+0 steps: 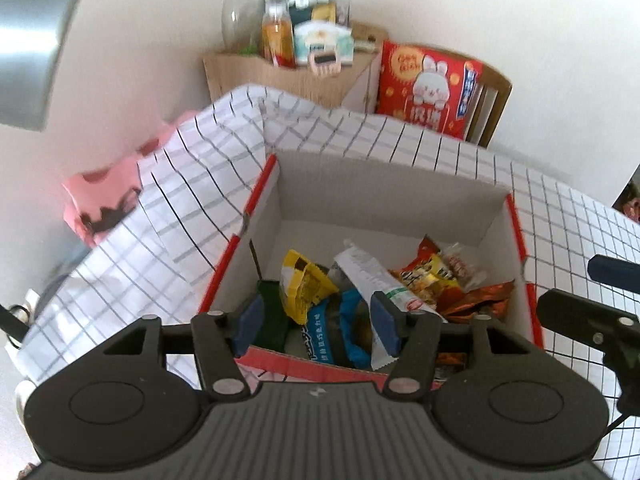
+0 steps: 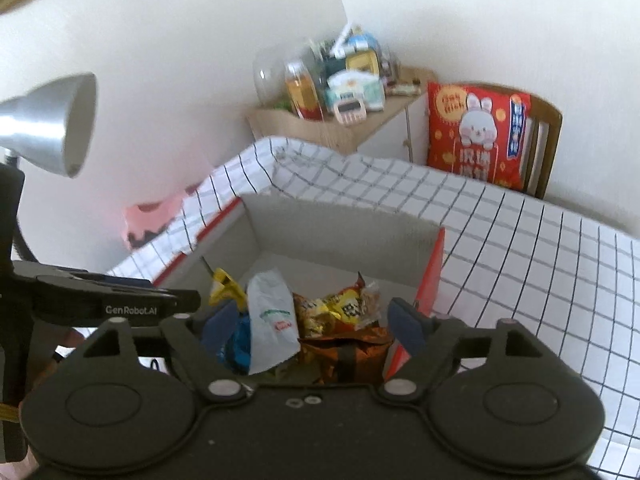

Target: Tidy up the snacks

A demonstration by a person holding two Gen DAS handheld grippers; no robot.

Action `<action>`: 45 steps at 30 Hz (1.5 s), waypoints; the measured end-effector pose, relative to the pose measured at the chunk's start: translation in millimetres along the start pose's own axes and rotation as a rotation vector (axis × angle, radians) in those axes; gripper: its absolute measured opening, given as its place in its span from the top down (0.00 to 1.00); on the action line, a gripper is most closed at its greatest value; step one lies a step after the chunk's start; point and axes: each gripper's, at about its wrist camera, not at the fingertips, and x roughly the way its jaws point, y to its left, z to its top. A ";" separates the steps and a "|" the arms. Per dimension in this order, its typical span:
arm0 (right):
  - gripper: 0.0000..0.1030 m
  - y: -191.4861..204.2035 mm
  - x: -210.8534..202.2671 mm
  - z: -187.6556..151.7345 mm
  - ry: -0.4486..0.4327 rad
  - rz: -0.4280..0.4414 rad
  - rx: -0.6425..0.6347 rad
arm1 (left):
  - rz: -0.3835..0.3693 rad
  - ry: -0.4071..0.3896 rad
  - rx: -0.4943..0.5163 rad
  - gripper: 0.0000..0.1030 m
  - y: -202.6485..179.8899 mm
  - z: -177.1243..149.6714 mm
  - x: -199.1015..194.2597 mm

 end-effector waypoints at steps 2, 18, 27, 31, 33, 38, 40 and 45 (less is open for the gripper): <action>0.13 1.8 -13.0 -0.6 -0.024 0.007 -0.007 | 0.014 -0.034 0.006 0.37 -3.4 -3.0 -13.5; 0.00 5.1 -86.0 -29.1 -0.144 -0.038 0.023 | -0.048 -0.168 0.001 0.26 -16.4 -35.5 -89.0; 0.00 10.4 -105.0 -39.1 -0.161 -0.067 0.023 | -0.115 -0.182 0.009 0.16 -20.7 -48.3 -107.4; 0.00 12.1 -110.8 -40.4 -0.167 -0.081 0.024 | -0.131 -0.193 0.015 0.01 -23.0 -52.4 -112.2; 0.00 13.0 -112.4 -41.7 -0.174 -0.092 0.025 | -0.139 -0.203 0.010 0.00 -22.9 -52.8 -114.4; 0.00 14.0 -115.8 -43.5 -0.169 -0.103 0.028 | -0.153 -0.211 0.004 0.00 -24.1 -51.8 -118.7; 0.00 14.7 -118.2 -42.5 -0.170 -0.097 0.026 | -0.148 -0.220 0.005 0.00 -25.1 -50.9 -121.2; 0.00 16.9 -123.6 -38.7 -0.190 -0.122 0.029 | -0.144 -0.234 -0.004 0.00 -25.0 -48.6 -124.9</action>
